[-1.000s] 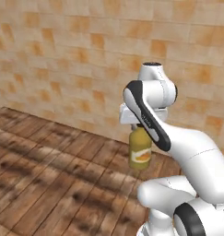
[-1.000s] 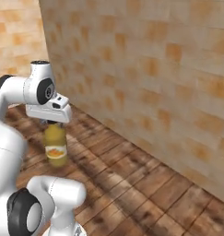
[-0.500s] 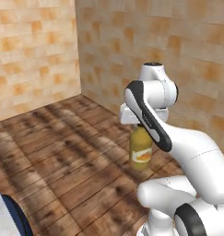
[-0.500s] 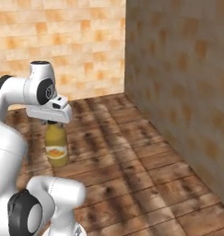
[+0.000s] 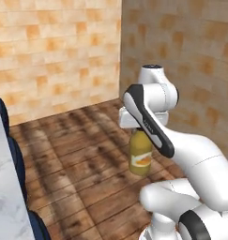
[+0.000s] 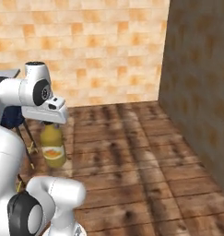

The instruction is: Place the drinks on the dining counter in a tight cluster.

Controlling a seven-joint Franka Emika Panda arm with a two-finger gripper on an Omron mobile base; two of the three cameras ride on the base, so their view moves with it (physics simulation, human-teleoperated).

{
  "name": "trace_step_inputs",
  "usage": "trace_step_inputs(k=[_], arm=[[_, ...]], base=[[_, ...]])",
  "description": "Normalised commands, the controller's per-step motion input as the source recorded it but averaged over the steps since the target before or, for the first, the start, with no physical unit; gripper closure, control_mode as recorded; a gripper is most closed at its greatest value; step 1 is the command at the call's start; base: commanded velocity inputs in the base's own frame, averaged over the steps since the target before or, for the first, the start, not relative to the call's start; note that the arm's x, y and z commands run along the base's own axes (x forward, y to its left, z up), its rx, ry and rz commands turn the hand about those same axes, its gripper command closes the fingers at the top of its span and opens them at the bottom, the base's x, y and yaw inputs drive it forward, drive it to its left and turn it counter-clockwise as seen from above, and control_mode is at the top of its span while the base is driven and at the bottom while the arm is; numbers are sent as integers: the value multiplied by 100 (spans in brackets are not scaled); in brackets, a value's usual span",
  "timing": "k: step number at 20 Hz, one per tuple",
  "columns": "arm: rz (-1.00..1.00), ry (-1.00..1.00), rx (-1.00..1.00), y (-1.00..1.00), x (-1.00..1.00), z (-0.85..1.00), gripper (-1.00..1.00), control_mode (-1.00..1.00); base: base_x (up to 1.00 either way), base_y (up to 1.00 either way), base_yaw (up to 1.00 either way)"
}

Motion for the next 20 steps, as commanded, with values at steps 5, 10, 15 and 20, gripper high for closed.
trace_step_inputs(k=[5, 10, 15, 20], arm=[[0, 0, 0, 0, 0, 0, 100, 100], [0, 0, 0, 0, 0, 0, 100, 100], [0, 0, 0, 0, 0, 0, 100, 100], [0, 0, 0, 0, 0, 0, 100, 100]], base=[[75, 2, 37], [46, 0, 66], [54, -5, 59], [70, -16, 28]])
